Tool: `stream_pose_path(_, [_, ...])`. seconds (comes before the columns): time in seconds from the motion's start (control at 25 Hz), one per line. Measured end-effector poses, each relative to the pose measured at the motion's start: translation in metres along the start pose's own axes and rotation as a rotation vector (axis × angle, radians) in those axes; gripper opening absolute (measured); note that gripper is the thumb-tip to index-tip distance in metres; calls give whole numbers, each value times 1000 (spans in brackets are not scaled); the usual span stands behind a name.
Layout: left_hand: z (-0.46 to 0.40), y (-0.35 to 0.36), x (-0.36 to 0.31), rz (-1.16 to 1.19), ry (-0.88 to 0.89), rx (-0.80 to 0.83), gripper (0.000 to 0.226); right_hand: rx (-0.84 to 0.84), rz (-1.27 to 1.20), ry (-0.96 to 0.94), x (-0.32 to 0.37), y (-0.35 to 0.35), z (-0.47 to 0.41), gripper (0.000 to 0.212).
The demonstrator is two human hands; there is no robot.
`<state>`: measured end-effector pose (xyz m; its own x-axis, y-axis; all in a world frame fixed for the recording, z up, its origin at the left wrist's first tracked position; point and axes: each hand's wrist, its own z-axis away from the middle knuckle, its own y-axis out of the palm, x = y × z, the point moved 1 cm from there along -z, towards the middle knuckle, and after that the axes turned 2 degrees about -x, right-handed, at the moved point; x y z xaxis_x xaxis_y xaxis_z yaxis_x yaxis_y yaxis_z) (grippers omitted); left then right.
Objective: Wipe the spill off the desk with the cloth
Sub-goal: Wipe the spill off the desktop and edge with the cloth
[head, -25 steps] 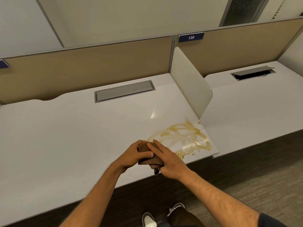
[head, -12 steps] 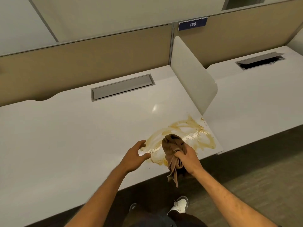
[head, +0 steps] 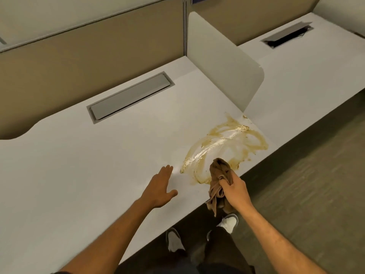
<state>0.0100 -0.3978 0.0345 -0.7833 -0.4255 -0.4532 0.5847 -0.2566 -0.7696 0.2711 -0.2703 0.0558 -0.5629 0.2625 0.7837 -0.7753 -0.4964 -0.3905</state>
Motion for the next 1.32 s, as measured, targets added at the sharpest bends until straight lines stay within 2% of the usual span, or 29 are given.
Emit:
stream_pose_path(0.2, [-33,23,27,-127,108,-30,91,-116,203,-139,-7,39,-1,49])
stream_pose_path(0.28, [-46,36,38,-188,114,-21,91,-150,438,-191,-16,62,-8,62])
stream_pose_path(0.4, [-55,58,64,-299,81,-36,86,-152,914,-258,-39,96,-18,80])
stream_pose_path(0.48, [-57,69,76,-318,86,-87,83,-140,1057,-322,-55,112,-23,88])
stream_pose_path(0.68, [-63,85,87,-339,129,-191,82,-198,1003,-328,-71,132,-45,92])
stream_pose_path(0.8, [-65,89,92,-351,124,-219,83,-257,1001,-333,-77,138,-54,84])
stream_pose_path(1.0, [-64,90,93,-335,138,-239,84,-307,921,-351,-51,151,-83,83])
stream_pose_path(1.32, [-61,88,91,-285,116,-248,89,-303,666,-507,-23,171,-123,61])
